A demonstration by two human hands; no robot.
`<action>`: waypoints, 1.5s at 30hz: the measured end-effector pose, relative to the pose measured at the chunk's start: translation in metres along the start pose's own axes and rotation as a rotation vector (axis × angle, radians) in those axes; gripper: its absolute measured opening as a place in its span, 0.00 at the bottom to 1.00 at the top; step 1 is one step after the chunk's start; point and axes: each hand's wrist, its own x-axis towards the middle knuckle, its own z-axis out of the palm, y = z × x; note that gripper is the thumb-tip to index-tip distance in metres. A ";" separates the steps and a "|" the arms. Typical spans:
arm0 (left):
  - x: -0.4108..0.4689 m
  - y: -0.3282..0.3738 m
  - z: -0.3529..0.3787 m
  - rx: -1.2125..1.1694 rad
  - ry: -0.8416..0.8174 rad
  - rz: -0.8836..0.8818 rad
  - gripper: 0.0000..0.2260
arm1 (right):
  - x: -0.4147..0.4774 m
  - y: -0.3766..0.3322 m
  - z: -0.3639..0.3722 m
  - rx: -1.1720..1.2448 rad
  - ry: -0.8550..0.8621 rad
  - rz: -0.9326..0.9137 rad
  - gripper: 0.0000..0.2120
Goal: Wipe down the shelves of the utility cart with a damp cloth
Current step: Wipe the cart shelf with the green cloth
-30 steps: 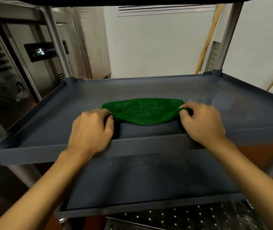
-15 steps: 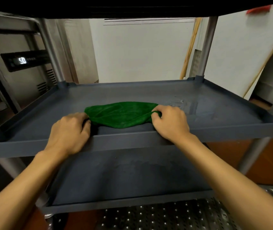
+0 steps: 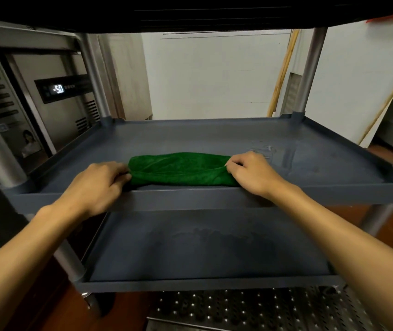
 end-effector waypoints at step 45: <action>0.052 0.008 -0.014 0.116 -0.016 -0.039 0.11 | 0.050 -0.004 -0.016 -0.171 -0.003 -0.051 0.11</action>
